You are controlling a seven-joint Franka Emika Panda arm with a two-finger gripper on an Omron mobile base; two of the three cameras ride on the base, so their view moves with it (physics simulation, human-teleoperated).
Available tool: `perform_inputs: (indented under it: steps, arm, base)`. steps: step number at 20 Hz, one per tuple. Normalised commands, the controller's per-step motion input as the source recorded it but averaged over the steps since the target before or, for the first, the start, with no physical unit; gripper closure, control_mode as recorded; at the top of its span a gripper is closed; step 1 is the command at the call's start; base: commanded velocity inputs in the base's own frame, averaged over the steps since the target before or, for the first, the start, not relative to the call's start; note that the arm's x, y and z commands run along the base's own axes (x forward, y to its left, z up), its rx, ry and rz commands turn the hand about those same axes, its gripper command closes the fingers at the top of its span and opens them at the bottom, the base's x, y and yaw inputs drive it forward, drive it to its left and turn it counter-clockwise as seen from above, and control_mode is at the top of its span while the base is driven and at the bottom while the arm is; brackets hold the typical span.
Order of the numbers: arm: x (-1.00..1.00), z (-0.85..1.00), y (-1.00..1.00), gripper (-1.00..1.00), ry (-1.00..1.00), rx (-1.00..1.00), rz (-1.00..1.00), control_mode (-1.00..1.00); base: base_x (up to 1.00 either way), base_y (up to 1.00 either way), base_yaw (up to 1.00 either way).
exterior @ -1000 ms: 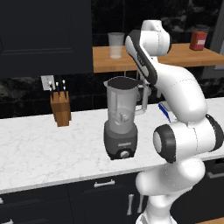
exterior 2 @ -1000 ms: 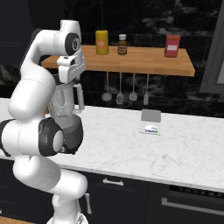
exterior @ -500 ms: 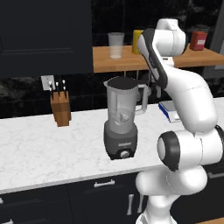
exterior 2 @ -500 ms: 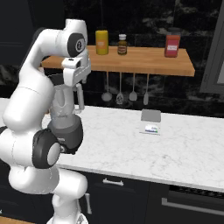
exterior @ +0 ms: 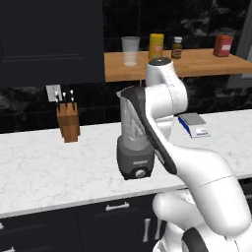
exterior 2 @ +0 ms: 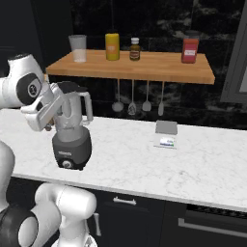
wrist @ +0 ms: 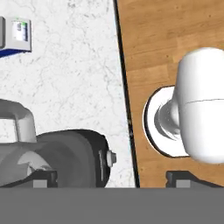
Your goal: Close the lid blender by securely placing the lid on top.
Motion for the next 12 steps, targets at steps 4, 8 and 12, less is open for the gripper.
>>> perform_inputs:
  steps: [4,8,12]
  arm:
    - [-1.00,-0.94,1.00,-1.00,-0.04,-0.14,0.00,-1.00]
    - [-0.32,-0.39,0.33,-1.00,0.11,0.01,0.00,-1.00]
    - [0.00,0.00,0.00,-1.00,0.00,0.00,0.00,-1.00]
  base:
    - [0.00,0.00,0.00]
    - [0.00,0.00,0.00]
    - [0.00,0.00,0.00]
